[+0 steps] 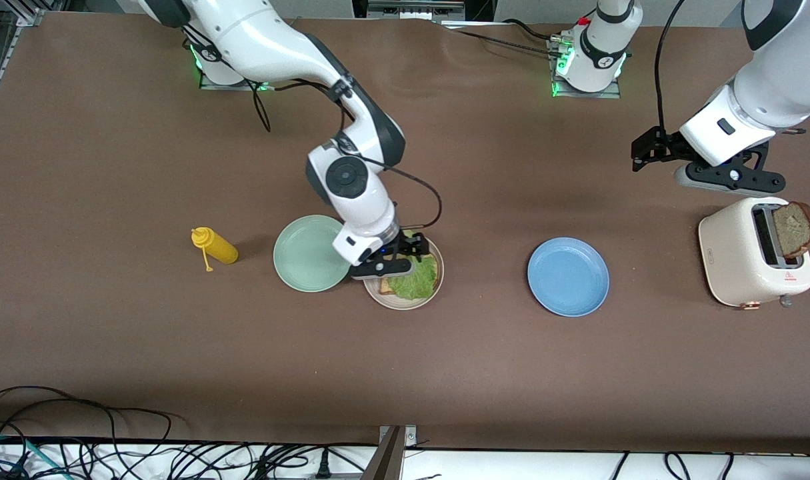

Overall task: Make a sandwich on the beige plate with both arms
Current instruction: 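Move the right gripper back toward the yellow mustard bottle, then grasp the yellow mustard bottle with the right gripper and lift it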

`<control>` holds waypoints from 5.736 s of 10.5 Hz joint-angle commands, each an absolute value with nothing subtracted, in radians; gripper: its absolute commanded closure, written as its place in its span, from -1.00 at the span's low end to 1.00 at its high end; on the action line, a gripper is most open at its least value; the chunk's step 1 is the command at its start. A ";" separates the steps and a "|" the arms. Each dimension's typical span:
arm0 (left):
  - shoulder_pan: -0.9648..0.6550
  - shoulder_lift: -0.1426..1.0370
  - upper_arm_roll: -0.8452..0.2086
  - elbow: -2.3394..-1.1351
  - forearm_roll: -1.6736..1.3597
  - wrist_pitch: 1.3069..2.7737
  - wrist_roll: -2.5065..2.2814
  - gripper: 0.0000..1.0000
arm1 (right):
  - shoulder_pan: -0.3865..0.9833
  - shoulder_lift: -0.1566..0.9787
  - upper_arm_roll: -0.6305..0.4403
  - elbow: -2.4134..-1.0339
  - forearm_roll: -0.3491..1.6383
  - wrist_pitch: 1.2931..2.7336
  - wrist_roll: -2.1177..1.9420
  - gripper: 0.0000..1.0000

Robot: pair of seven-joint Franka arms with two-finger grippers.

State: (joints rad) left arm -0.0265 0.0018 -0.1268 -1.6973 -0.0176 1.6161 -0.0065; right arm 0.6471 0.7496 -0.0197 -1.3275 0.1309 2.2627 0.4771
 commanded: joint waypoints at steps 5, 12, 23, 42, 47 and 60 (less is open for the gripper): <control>-0.020 0.006 -0.126 -1.677 -0.043 1.595 0.018 -1.00 | 0.480 0.370 -0.006 -1.666 0.074 1.982 0.042 -1.00; -0.023 0.008 -0.129 -1.674 -0.043 1.595 0.012 -1.00 | 0.384 0.154 -0.012 -1.933 -0.104 1.983 -0.435 -1.00; -0.023 0.009 -0.132 -1.675 -0.043 1.595 0.012 -1.00 | 0.276 0.009 -0.256 -2.226 0.035 2.297 -1.263 -1.00; -0.025 0.009 -0.133 -1.675 -0.041 1.595 0.009 -1.00 | 0.210 0.337 -0.307 -2.181 0.845 2.347 -1.891 -1.00; -0.025 0.009 -0.135 -1.674 -0.041 1.595 0.009 -1.00 | 0.221 0.359 -0.302 -2.155 0.857 2.349 -1.890 -1.00; -0.025 0.008 -0.135 -1.675 -0.041 1.585 0.011 -1.00 | 0.238 0.439 -0.229 -2.126 1.005 2.414 -1.925 -0.90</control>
